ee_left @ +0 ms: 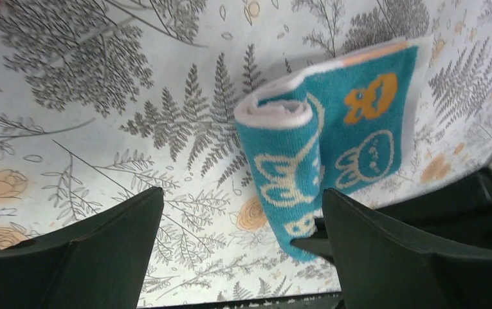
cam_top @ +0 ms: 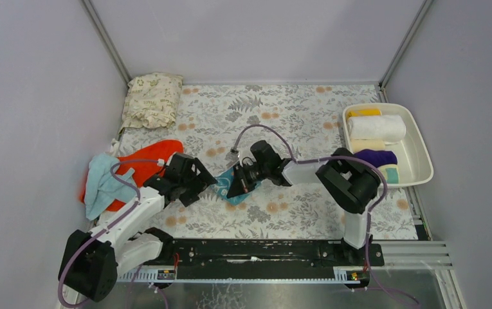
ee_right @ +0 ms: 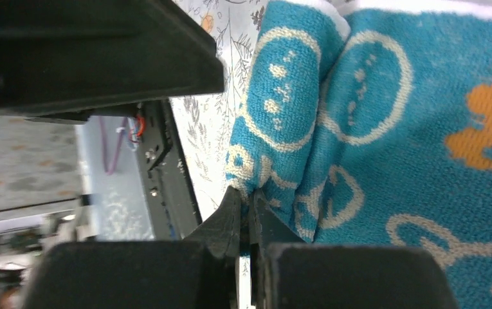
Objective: Roll the towels
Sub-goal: Roll the towel at the center of the board.
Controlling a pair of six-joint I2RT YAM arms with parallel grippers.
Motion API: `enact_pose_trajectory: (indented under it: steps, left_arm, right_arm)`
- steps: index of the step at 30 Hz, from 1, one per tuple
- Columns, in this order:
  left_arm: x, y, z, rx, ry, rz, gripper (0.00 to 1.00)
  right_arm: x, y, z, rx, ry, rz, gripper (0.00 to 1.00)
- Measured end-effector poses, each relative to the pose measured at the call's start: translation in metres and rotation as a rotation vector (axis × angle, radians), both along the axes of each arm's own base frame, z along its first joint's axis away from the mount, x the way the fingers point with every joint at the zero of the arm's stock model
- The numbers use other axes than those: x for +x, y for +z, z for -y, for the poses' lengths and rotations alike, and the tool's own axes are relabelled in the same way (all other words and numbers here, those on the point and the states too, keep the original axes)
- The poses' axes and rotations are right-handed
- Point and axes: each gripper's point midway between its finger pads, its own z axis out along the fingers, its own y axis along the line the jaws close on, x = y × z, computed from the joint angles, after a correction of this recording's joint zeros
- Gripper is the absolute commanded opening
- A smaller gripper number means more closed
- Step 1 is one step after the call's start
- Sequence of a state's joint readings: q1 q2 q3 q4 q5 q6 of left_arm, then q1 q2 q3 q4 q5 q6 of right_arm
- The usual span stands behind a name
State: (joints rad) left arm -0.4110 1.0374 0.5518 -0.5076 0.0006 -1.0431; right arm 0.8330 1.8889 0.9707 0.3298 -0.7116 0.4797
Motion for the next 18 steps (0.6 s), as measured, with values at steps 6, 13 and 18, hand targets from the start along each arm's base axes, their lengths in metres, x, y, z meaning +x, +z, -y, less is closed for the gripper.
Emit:
enact_pose_trajectory:
  steps: [6, 13, 18]
  left_arm:
    - [-0.009, -0.005, 0.011, -0.074, -0.029, -0.015, 0.92]
    - [0.002, -0.02, 0.026, -0.113, -0.052, -0.047, 0.87]
    - [0.013, -0.028, 0.036, -0.135, -0.06, -0.058, 0.73]
  right_arm:
    - [0.005, -0.014, 0.008, 0.097, -0.061, -0.293, 0.02]
    - [0.009, -0.019, 0.019, 0.168, -0.119, -0.455, 0.03]
    - [0.008, -0.021, 0.028, 0.191, -0.158, -0.5, 0.06]
